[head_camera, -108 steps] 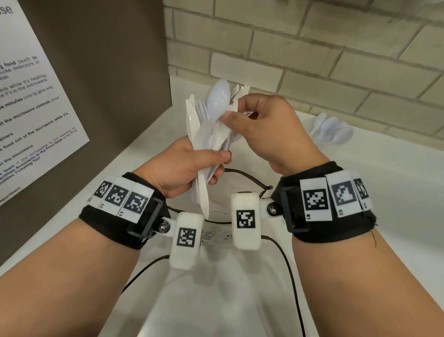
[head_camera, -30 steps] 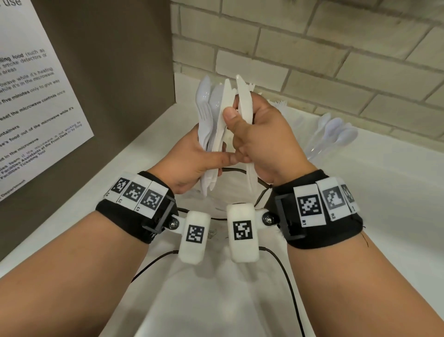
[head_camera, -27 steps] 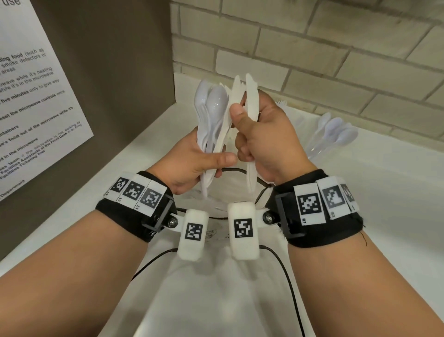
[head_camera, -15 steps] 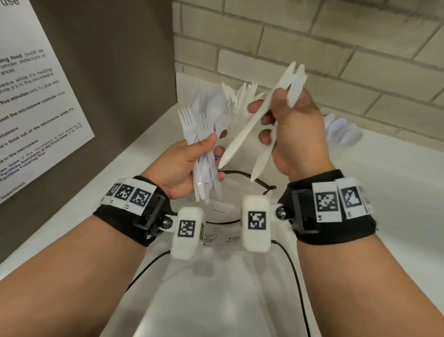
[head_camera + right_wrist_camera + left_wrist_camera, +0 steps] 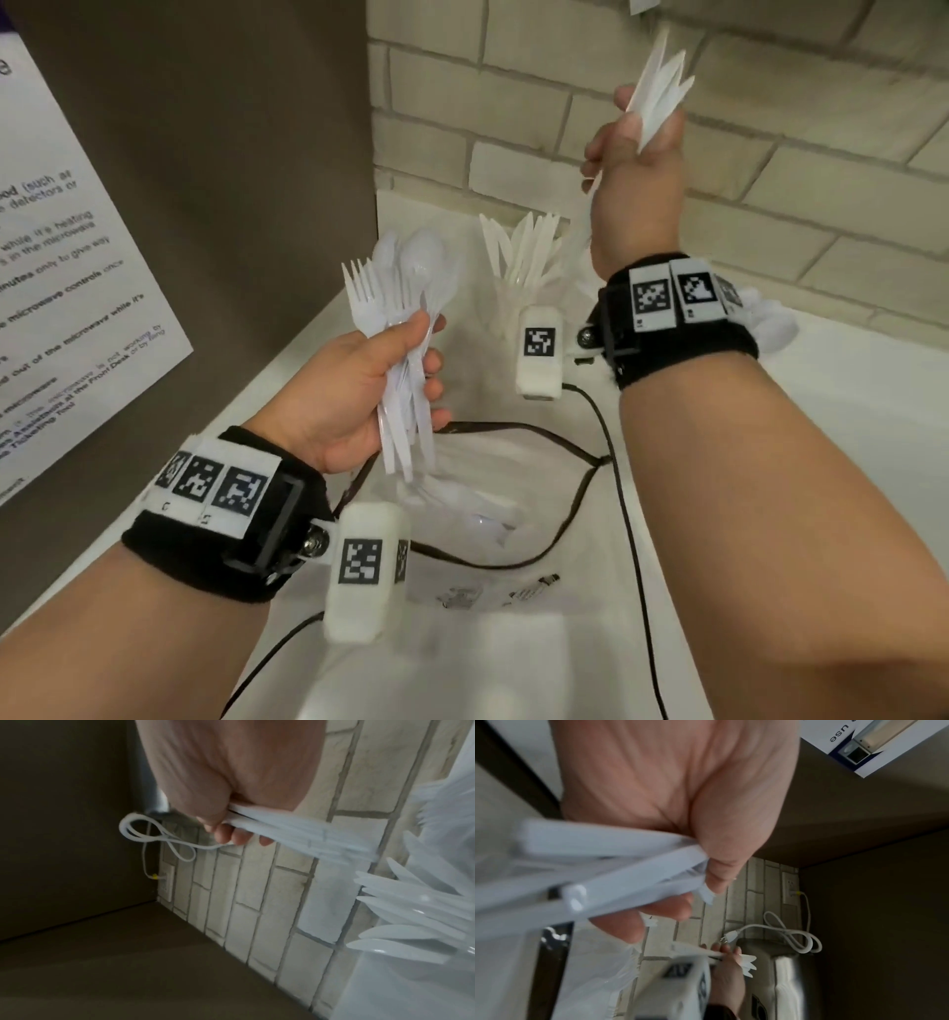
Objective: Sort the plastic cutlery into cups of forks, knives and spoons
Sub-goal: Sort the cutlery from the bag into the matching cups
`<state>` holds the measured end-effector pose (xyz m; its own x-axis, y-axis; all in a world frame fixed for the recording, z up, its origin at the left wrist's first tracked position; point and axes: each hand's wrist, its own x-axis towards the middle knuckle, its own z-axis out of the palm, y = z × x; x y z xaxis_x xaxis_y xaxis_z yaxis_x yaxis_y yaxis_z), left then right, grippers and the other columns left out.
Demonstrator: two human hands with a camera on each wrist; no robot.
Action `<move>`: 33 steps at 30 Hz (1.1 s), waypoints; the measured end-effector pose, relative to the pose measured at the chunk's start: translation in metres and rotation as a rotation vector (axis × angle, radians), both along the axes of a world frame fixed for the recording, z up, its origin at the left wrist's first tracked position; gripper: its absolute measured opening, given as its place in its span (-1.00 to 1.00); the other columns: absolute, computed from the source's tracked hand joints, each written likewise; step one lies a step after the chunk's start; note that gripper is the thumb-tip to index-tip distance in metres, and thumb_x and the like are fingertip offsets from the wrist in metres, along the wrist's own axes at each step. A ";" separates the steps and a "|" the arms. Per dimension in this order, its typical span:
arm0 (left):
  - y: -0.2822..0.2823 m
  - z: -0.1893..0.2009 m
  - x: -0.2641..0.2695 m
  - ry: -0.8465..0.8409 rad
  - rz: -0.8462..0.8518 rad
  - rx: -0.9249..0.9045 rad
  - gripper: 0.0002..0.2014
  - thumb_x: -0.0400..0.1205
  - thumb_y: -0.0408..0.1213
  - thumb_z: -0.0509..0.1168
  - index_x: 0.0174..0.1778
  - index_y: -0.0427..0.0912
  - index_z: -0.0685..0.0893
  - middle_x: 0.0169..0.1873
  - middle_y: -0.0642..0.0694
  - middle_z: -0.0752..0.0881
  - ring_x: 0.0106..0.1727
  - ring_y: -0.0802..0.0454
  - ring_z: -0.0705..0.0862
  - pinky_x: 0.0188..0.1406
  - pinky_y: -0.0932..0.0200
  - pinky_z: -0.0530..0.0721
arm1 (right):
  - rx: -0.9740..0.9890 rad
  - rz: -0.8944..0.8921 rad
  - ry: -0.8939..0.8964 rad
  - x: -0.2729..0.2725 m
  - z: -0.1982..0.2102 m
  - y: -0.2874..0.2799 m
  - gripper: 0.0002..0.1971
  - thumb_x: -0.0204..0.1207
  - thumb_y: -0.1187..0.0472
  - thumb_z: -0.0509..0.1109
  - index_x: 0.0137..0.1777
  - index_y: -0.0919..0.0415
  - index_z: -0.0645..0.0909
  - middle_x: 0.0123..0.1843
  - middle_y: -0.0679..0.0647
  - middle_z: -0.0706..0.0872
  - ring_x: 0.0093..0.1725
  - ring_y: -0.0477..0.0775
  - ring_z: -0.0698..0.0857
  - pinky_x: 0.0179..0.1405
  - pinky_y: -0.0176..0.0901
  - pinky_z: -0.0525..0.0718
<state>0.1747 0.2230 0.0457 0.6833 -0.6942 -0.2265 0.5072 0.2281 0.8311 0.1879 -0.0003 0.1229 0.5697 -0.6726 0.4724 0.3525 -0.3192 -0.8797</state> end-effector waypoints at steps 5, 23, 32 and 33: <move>-0.001 0.001 0.006 0.008 -0.012 0.000 -0.56 0.47 -0.06 0.38 0.24 -0.17 0.64 -0.36 -0.07 0.58 -0.41 0.02 0.58 -0.28 -0.05 0.74 | -0.004 -0.020 0.029 0.045 -0.028 -0.012 -0.77 0.73 0.27 0.00 0.25 0.09 0.42 -0.29 0.01 0.58 -0.23 -0.08 0.61 0.02 -0.24 0.57; -0.003 0.017 -0.002 -0.060 -0.022 -0.004 -0.61 0.52 -0.09 0.36 0.24 -0.15 0.66 -0.32 -0.08 0.62 -0.33 -0.01 0.68 -0.26 0.02 0.76 | 0.040 0.179 0.392 -0.009 -0.013 0.021 -0.87 0.52 0.05 0.45 -0.16 0.08 0.73 -0.11 -0.02 0.80 -0.07 -0.05 0.74 0.16 -0.02 0.71; -0.017 0.022 -0.033 -0.060 0.020 0.011 -0.67 0.45 -0.05 0.36 0.06 -0.11 0.74 -0.21 -0.05 0.74 -0.29 0.00 0.77 -0.28 0.02 0.78 | 0.145 0.458 0.370 -0.091 -0.025 0.064 -0.81 0.62 0.21 0.36 -0.12 0.36 0.54 -0.17 0.17 0.78 -0.30 0.07 0.73 -0.13 0.09 0.72; -0.018 0.021 -0.037 -0.025 0.010 -0.008 -0.68 0.46 -0.04 0.35 0.05 -0.10 0.74 -0.20 -0.06 0.75 -0.29 0.00 0.77 -0.25 0.01 0.77 | 0.199 0.476 0.344 -0.098 -0.026 0.065 -0.84 0.65 0.24 0.31 -0.11 0.33 0.52 -0.12 0.18 0.78 -0.27 0.11 0.74 -0.13 0.08 0.73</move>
<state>0.1380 0.2052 0.0665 0.6953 -0.6894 -0.2035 0.4839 0.2396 0.8417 0.0901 0.0650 0.0969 0.9264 -0.3631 0.0997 0.1012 -0.0150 -0.9948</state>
